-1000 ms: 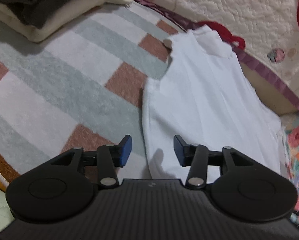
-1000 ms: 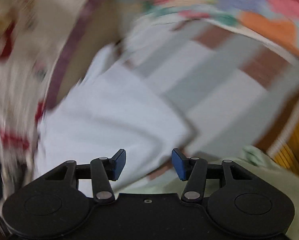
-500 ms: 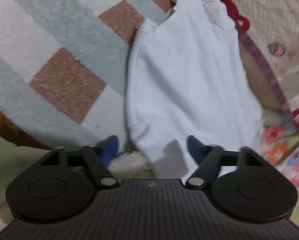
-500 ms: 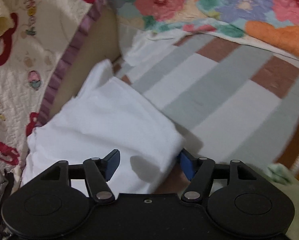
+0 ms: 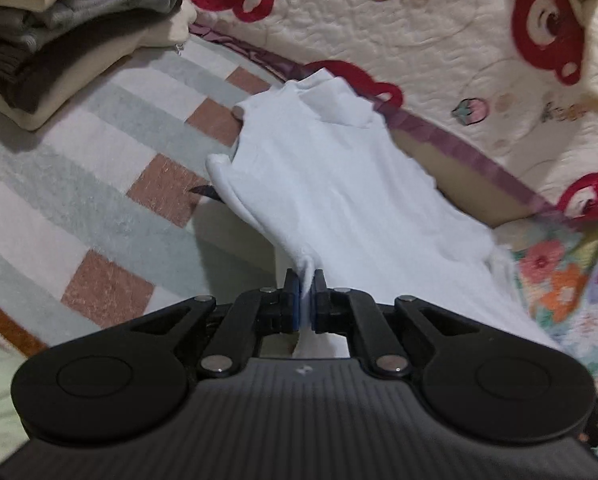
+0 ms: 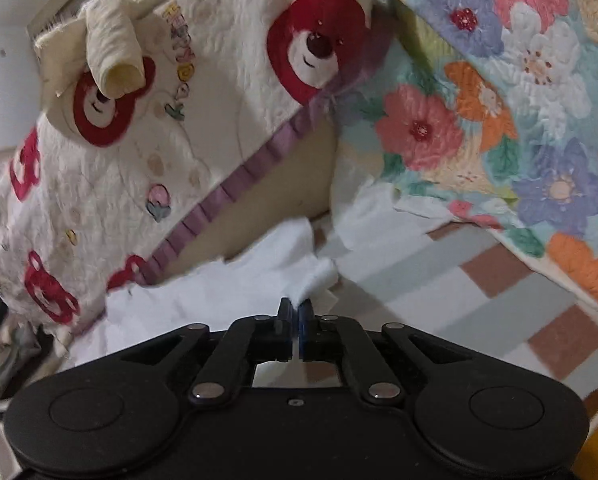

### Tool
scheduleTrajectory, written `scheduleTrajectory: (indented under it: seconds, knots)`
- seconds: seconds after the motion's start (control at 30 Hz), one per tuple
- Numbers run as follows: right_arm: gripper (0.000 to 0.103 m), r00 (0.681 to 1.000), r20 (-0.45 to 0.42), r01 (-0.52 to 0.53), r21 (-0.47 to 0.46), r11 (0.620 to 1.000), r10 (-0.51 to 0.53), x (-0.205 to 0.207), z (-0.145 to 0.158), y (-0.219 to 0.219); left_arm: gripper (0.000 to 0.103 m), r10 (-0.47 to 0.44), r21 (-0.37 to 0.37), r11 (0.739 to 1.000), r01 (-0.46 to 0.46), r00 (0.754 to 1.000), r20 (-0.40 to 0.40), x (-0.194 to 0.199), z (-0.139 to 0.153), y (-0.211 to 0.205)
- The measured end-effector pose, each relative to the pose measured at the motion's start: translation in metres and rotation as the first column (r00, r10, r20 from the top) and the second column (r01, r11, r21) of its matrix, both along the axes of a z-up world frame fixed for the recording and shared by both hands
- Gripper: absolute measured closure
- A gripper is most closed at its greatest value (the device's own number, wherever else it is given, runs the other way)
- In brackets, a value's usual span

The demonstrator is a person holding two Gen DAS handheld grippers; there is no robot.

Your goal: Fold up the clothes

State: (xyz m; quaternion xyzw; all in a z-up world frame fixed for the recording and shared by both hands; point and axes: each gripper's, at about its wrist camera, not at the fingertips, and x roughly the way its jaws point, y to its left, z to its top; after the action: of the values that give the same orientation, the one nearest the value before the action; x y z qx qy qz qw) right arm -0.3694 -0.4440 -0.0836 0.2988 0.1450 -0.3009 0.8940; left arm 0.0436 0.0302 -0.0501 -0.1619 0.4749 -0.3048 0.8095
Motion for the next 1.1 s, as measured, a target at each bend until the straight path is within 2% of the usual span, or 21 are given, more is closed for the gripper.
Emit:
scheduleTrajectory:
  seconds: [0.07,0.2,0.3,0.37,0.43,0.47,0.5,0.53,0.57,0.6,0.63,0.67,0.77,0.83,0.9,0.97,1.0,1.03,1.07,1.1]
  knots:
    - [0.101,0.998,-0.056,0.004,0.035,0.999,-0.002,0.001,-0.013,-0.007,0.099,0.027,-0.003,1.0,-0.027,0.998,-0.049,0.001,-0.008,0.001]
    - [0.1,0.997,-0.08,0.021,0.12,0.992,-0.012,0.002,-0.041,-0.006,0.099,0.062,0.012,0.998,-0.061,0.992,-0.108,0.004,-0.034,0.005]
    - [0.099,0.992,-0.129,0.007,0.132,0.991,0.011,0.01,-0.055,-0.004,0.097,0.064,0.002,0.998,-0.065,0.982,-0.178,0.008,-0.055,0.007]
    - [0.093,0.993,-0.117,0.024,0.162,0.986,-0.005,0.008,-0.061,-0.008,0.097,0.069,-0.009,0.997,-0.072,0.973,-0.218,0.01,-0.066,0.007]
    - [0.092,0.995,-0.1,0.045,0.203,0.978,-0.025,0.004,-0.068,-0.014,0.097,0.061,0.006,0.998,-0.061,0.971,-0.232,0.009,-0.071,0.004]
    - [0.092,0.995,-0.096,0.054,0.223,0.973,-0.034,0.001,-0.072,-0.016,0.094,0.056,0.018,0.998,-0.053,0.971,-0.232,0.008,-0.073,0.002]
    - [0.09,0.994,-0.1,0.063,0.236,0.97,-0.04,0.0,-0.075,-0.018,0.087,0.051,0.028,0.999,-0.046,0.972,-0.229,0.008,-0.074,0.001]
    - [0.086,0.994,-0.104,0.071,0.25,0.966,-0.046,-0.002,-0.079,-0.02,0.083,0.047,0.036,0.999,-0.04,0.973,-0.225,0.007,-0.075,-0.001]
    - [0.083,0.993,-0.107,0.08,0.271,0.959,-0.053,-0.004,-0.083,-0.021,0.071,0.043,0.045,0.998,-0.034,0.974,-0.221,0.007,-0.076,-0.002]
    - [0.076,0.992,-0.11,0.089,0.291,0.952,-0.059,-0.006,-0.087,-0.022,0.063,0.046,0.051,0.998,-0.035,0.974,-0.22,0.008,-0.077,-0.004]
    - [0.068,0.992,-0.103,0.096,0.31,0.946,-0.067,-0.008,-0.09,-0.023,0.062,0.05,0.05,0.998,-0.04,0.973,-0.227,0.009,-0.079,-0.005]
    - [0.066,0.993,-0.094,0.102,0.335,0.937,-0.074,-0.01,-0.093,-0.024,0.062,0.054,0.048,0.998,-0.044,0.97,-0.235,0.01,-0.081,-0.006]
    - [0.058,0.994,-0.06,0.104,0.389,0.915,-0.087,-0.014,-0.099,-0.025,0.052,0.055,0.028,0.998,-0.049,0.958,-0.282,0.014,-0.091,-0.012]
    - [0.042,0.995,-0.031,0.098,0.413,0.905,-0.094,-0.013,-0.099,-0.025,0.045,0.05,0.012,0.999,-0.048,0.95,-0.307,0.017,-0.099,-0.017]
    - [0.033,0.996,-0.003,0.086,0.421,0.903,-0.093,-0.007,-0.1,-0.028,0.043,0.044,-0.006,0.999,-0.048,0.945,-0.326,0.02,-0.106,-0.022]
    - [0.033,0.996,0.021,0.069,0.406,0.911,-0.085,-0.001,-0.096,-0.029,0.047,0.045,-0.014,0.999,-0.053,0.944,-0.327,0.021,-0.109,-0.025]
    - [0.033,0.996,0.032,0.059,0.39,0.919,-0.078,0.001,-0.091,-0.03,0.067,0.037,-0.011,0.999,-0.043,0.95,-0.309,0.02,-0.109,-0.028]
    - [0.039,0.997,0.043,0.05,0.375,0.926,-0.071,0.003,-0.086,-0.03,0.09,0.024,0.005,1.0,-0.024,0.957,-0.29,0.019,-0.107,-0.031]
    - [0.057,0.996,0.054,0.041,0.359,0.933,-0.064,0.006,-0.082,-0.03,0.099,0.01,0.024,1.0,-0.004,0.962,-0.271,0.018,-0.104,-0.035]
    - [0.091,0.996,0.065,0.032,0.343,0.939,-0.057,0.008,-0.077,-0.031,0.099,0.002,0.035,0.999,0.007,0.971,-0.238,0.015,-0.095,-0.037]
